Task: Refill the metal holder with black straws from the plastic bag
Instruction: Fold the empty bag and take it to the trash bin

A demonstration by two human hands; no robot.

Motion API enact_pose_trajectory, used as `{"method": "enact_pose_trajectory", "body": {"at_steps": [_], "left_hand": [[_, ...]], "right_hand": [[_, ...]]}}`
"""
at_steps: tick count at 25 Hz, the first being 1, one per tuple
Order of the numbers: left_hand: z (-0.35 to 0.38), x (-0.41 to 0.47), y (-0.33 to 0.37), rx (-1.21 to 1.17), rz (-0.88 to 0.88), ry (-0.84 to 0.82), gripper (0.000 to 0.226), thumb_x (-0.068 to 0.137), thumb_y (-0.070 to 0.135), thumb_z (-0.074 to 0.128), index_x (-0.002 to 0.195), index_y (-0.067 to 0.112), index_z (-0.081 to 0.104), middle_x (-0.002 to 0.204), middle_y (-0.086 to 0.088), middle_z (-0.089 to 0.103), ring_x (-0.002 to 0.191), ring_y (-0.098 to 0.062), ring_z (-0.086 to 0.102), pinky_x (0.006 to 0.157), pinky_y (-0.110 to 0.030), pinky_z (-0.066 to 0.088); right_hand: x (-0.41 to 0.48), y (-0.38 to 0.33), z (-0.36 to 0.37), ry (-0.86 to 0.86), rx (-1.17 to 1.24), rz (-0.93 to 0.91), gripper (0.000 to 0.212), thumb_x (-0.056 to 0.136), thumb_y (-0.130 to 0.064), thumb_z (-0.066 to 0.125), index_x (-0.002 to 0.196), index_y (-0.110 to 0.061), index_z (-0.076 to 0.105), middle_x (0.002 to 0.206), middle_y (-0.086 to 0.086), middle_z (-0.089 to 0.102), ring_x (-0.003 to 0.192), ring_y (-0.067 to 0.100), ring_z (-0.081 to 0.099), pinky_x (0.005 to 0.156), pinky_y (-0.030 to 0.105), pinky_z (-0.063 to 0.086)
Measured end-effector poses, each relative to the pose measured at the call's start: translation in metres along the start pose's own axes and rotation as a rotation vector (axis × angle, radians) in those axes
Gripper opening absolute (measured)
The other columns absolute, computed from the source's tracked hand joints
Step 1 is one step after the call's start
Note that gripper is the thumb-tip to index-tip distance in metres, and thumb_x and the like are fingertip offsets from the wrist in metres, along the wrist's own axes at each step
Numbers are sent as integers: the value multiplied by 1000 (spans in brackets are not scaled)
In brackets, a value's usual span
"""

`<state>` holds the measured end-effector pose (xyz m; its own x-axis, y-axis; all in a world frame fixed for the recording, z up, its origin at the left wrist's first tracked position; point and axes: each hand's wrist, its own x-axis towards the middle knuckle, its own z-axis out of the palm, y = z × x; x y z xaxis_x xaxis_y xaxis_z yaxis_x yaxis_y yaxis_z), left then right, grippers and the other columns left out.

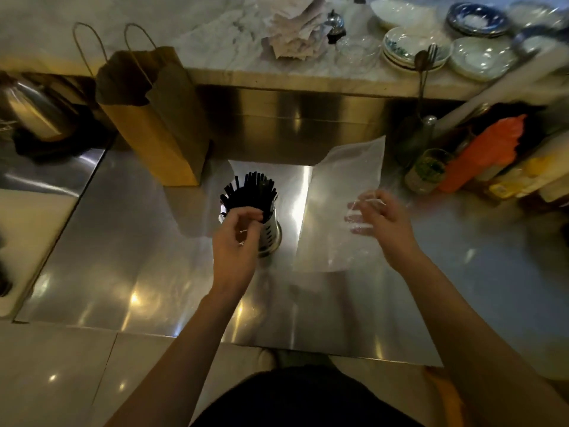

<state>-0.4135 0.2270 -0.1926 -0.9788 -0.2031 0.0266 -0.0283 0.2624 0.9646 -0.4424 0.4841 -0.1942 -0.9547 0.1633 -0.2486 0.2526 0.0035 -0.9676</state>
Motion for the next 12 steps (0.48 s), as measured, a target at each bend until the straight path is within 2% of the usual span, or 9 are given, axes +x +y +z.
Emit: {"method": "enact_pose_trajectory", "body": {"at_steps": [2, 4, 6, 8, 9, 12], "left_hand": [[-2, 4, 0, -5, -7, -135, 19, 94, 11, 57, 110, 18, 63, 107, 0, 68, 103, -15, 64, 86, -20, 51], [1, 7, 3, -34, -58, -240, 25, 94, 20, 60, 119, 18, 59, 113, 1, 66, 107, -15, 62, 86, -21, 50], [4, 10, 13, -75, -208, -322, 42, 93, 35, 61, 131, 18, 51, 122, 1, 61, 110, -13, 60, 83, -21, 49], [2, 11, 22, -212, -383, -416, 57, 92, 46, 59, 139, 17, 45, 130, -4, 59, 112, -17, 61, 91, -31, 52], [0, 11, 25, -286, -427, -451, 56, 94, 45, 57, 139, 14, 45, 131, -6, 59, 110, -18, 64, 92, -33, 53], [-11, 1, 41, -400, -383, -528, 30, 101, 27, 48, 124, 10, 56, 117, -8, 69, 92, -15, 72, 76, -24, 56]], "right_hand": [[-28, -22, -1, 3, 67, -53, 8, 98, -15, 54, 105, -11, 57, 104, 9, 71, 87, 25, 73, 69, 32, 60], [-53, -41, -2, 17, 123, -97, 7, 97, -11, 54, 103, -12, 59, 102, 8, 72, 88, 27, 72, 70, 32, 58], [-73, -56, 1, 5, 153, -138, 8, 96, -8, 53, 103, -10, 58, 99, 7, 72, 88, 27, 72, 71, 31, 57], [-95, -67, 5, -21, 175, -156, 8, 95, -7, 52, 102, -8, 57, 98, 8, 72, 89, 26, 70, 73, 32, 57], [-105, -71, 7, -31, 187, -162, 8, 94, -8, 53, 101, -7, 56, 98, 8, 72, 89, 26, 70, 74, 32, 57], [-126, -76, 10, -36, 176, -178, 16, 87, -14, 56, 101, -6, 56, 98, 9, 72, 89, 26, 70, 73, 32, 56]]}}
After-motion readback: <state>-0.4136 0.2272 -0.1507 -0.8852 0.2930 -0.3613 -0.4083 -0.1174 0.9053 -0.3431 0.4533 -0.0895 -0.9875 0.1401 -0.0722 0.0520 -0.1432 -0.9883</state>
